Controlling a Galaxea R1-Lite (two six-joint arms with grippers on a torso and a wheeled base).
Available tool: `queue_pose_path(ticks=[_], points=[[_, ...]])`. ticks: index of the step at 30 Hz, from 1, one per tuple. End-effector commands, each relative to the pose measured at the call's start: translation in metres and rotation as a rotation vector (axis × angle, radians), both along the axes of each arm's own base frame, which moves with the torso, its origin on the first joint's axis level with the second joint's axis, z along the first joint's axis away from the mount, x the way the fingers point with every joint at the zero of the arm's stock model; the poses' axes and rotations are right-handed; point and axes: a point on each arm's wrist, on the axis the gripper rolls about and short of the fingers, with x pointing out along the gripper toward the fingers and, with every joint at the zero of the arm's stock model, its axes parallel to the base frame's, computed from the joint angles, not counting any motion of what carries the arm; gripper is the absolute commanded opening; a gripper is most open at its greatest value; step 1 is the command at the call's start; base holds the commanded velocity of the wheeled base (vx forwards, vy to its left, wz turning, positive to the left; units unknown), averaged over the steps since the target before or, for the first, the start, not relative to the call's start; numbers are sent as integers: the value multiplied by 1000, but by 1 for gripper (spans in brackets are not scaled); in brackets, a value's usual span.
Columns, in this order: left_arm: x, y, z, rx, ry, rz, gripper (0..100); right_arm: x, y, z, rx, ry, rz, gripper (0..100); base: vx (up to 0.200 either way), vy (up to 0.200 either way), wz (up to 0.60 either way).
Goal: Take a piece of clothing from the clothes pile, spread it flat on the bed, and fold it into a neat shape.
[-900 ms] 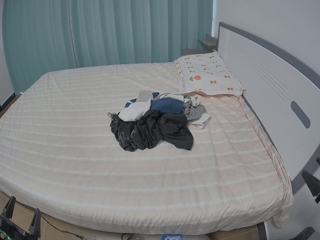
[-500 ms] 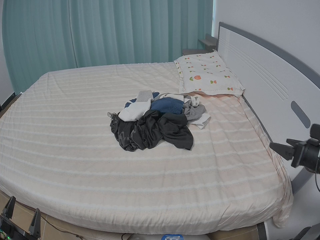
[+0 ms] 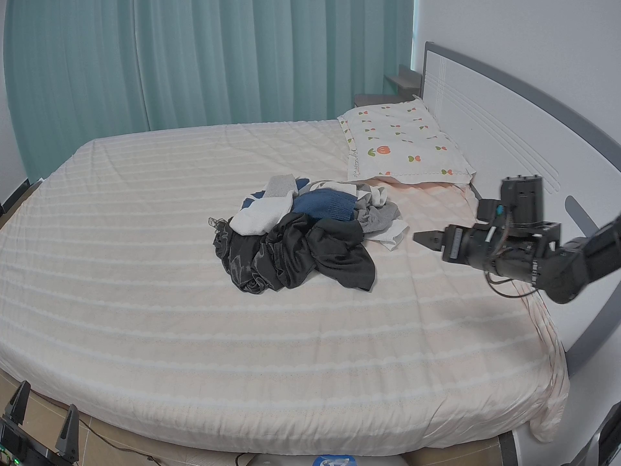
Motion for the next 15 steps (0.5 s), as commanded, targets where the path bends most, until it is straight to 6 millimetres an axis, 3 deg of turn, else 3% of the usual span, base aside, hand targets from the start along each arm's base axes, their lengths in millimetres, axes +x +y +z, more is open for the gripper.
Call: queue_pose_path(ticks=[1,15], points=[[0,0,-5,0,0,1,100,107,87,-122,33,88,4,100,0,0,0],[0,0,-5,0,0,1,100,149,94,-168,24,104,-44,100,0,0,0]])
